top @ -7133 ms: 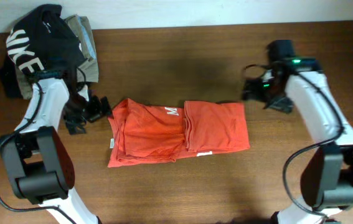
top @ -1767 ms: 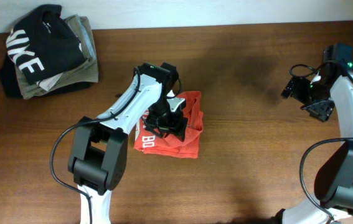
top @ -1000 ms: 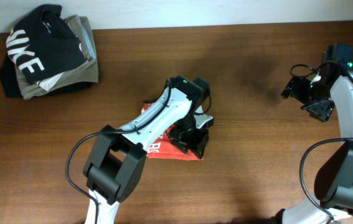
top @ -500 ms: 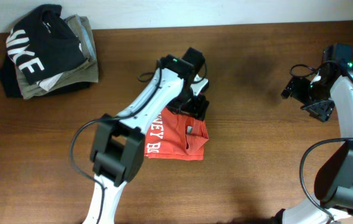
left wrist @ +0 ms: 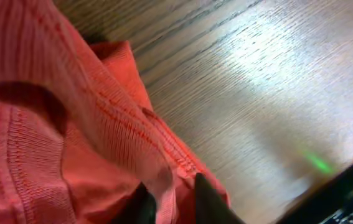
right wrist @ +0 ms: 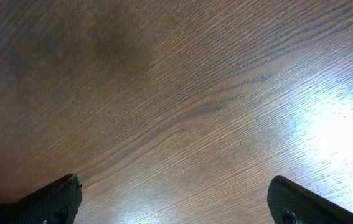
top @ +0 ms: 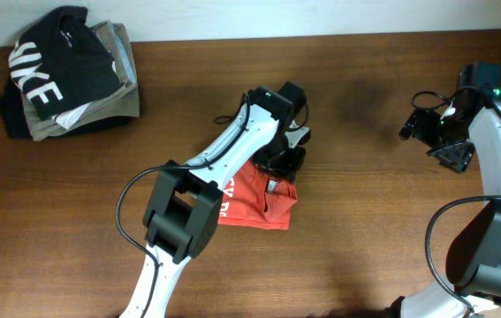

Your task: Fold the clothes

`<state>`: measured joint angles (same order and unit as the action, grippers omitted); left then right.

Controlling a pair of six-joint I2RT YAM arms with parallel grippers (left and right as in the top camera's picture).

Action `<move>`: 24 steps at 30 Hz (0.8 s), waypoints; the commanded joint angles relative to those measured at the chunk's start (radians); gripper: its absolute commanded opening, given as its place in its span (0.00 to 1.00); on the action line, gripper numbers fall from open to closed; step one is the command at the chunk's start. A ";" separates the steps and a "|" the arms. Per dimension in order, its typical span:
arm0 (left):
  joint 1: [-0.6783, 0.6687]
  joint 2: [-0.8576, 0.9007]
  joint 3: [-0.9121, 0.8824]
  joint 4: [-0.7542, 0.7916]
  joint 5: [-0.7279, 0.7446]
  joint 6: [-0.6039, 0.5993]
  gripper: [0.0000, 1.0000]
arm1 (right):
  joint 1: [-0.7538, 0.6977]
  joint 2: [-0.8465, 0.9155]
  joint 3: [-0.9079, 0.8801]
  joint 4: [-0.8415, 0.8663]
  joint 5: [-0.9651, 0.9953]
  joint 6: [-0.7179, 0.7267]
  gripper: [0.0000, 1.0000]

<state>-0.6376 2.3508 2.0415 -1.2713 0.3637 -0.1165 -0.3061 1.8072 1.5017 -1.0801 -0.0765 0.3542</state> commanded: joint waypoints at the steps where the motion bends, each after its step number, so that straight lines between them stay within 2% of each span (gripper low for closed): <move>1: -0.014 0.010 0.020 0.007 0.037 0.005 0.04 | -0.002 -0.005 0.010 0.000 -0.002 -0.008 0.99; 5: -0.017 0.010 0.076 0.010 0.172 0.005 0.04 | -0.002 -0.005 0.010 0.000 -0.001 -0.008 0.99; 8: -0.039 0.011 0.083 0.103 0.197 -0.003 0.05 | -0.002 -0.005 0.010 0.000 -0.002 -0.008 0.99; 9: -0.054 0.011 0.083 0.134 0.197 -0.003 0.36 | -0.002 -0.005 0.010 0.000 -0.002 -0.008 0.99; 10: -0.066 0.011 0.083 0.151 0.197 -0.003 0.78 | -0.002 -0.005 0.010 0.000 -0.001 -0.008 0.99; 11: -0.071 0.011 0.083 0.153 0.195 -0.003 0.99 | -0.002 -0.005 0.010 0.000 -0.002 -0.008 0.99; 14: -0.071 0.008 0.098 0.124 0.194 -0.003 0.99 | -0.002 -0.005 0.010 0.000 -0.002 -0.008 0.99; 16: -0.044 -0.003 0.192 0.010 0.166 -0.001 0.99 | -0.002 -0.005 0.010 0.000 -0.001 -0.008 0.99; 17: -0.029 -0.006 0.241 -0.051 0.124 -0.001 0.99 | -0.002 -0.005 0.010 0.000 -0.002 -0.008 0.99; 18: 0.010 -0.007 0.356 -0.205 -0.010 -0.002 0.99 | -0.002 -0.005 0.010 0.000 -0.001 -0.008 0.99; 19: 0.026 -0.007 0.389 -0.257 -0.081 -0.002 0.99 | -0.002 -0.005 0.010 0.000 -0.002 -0.008 0.99; 20: 0.055 -0.007 0.420 -0.314 -0.212 -0.003 0.99 | -0.002 -0.005 0.010 0.000 -0.001 -0.008 0.99; 22: 0.108 -0.007 0.418 -0.341 -0.288 -0.029 0.99 | -0.002 -0.005 0.010 0.000 -0.002 -0.008 0.98; 24: 0.198 -0.006 0.406 -0.356 -0.281 -0.048 0.99 | -0.002 -0.005 0.010 0.000 -0.002 -0.008 0.99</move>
<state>-0.5297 2.3489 2.4500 -1.6093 0.1783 -0.1326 -0.3061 1.8072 1.5017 -1.0801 -0.0765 0.3538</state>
